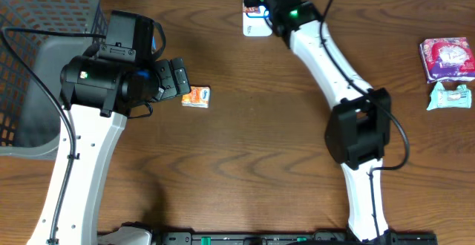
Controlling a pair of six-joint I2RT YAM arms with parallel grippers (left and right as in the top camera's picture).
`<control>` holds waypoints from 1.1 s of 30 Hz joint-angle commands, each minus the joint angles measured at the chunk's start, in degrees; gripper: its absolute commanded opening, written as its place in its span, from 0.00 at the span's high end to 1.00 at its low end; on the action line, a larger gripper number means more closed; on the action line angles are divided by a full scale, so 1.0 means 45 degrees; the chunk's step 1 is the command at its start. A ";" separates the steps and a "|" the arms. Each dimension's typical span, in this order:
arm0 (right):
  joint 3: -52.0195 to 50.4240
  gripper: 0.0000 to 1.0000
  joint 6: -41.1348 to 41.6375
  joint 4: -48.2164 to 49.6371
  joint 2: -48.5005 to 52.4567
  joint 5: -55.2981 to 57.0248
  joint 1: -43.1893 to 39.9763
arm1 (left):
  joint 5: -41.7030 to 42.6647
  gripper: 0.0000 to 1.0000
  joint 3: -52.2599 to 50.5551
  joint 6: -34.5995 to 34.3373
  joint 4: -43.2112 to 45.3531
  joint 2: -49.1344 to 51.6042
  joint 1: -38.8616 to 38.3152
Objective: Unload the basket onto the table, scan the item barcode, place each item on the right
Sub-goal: 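Grasp the red-orange bar and raise it in front of the scanner, then carry the bar to the far right and release it beside the packages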
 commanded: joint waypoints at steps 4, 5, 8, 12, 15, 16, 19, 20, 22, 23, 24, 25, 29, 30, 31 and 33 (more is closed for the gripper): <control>-0.0131 0.99 0.0151 -0.0092 0.0952 0.2613 0.0219 | -0.0107 0.02 0.0165 0.0117 -0.0010 -0.0024 0.0044; -0.0131 0.99 0.0146 -0.0189 0.0947 0.2788 0.0189 | -0.0107 0.03 0.0165 0.0117 -0.0010 -0.0024 0.0044; -0.0126 0.99 0.0131 -0.0612 0.0641 0.3415 0.0005 | -0.0107 0.02 0.0165 0.0117 -0.0010 -0.0024 0.0044; -0.0126 0.99 0.0058 -0.2011 -0.0165 0.5022 -0.0486 | -0.0112 0.02 0.0165 0.0117 -0.0010 -0.0024 0.0044; -0.0126 0.99 0.0131 -0.3755 -0.0971 0.6766 -0.1117 | -0.0107 0.02 0.0165 0.0117 -0.0010 -0.0024 0.0044; -0.0126 0.99 0.0384 -0.4401 -0.1214 0.7480 -0.1365 | -0.0107 0.02 0.0165 0.0121 -0.0010 -0.0024 0.0044; -0.0126 0.98 0.0874 -0.6261 -0.1773 0.9204 -0.2268 | -0.0112 0.02 0.0165 0.0117 -0.0010 -0.0024 0.0044; -0.0126 0.98 0.0869 -0.6727 -0.1851 0.9432 -0.2526 | -0.0112 0.02 0.0165 0.0117 -0.0010 -0.0024 0.0044; -0.0126 0.98 0.0874 -0.7990 -0.1923 0.9607 -0.3322 | -0.0107 0.02 0.0165 0.0121 -0.0010 -0.0024 0.0044; -0.0131 0.99 0.0874 -0.8408 -0.1923 0.9539 -0.3623 | -0.0107 0.02 0.0165 0.0117 -0.0010 -0.0024 0.0044; -0.0136 0.99 0.0874 -0.8869 -0.1899 0.9335 -0.3973 | -0.0107 0.02 0.0165 0.0117 -0.0010 -0.0024 0.0044; -0.0160 0.99 0.0865 -0.9301 -0.1831 0.8927 -0.4381 | -0.0112 0.02 0.0165 0.0117 -0.0010 -0.0024 0.0044; -0.0243 0.99 -0.1418 -1.0282 -0.1579 0.5430 -0.5717 | -0.0107 0.02 0.0165 0.0117 -0.0010 -0.0024 0.0044; -0.0311 0.99 -0.2705 -1.0341 -0.1515 0.4255 -0.5979 | -0.0107 0.02 0.0165 0.0121 -0.0010 -0.0024 0.0044; -0.0418 0.99 -0.4080 -1.0409 -0.1462 0.3104 -0.6227 | -0.0107 0.02 0.0165 0.0117 -0.0010 -0.0024 0.0044; -0.0704 0.99 -0.6368 -1.0676 -0.1428 0.1564 -0.6669 | -0.0107 0.02 0.0165 0.0117 -0.0010 -0.0024 0.0044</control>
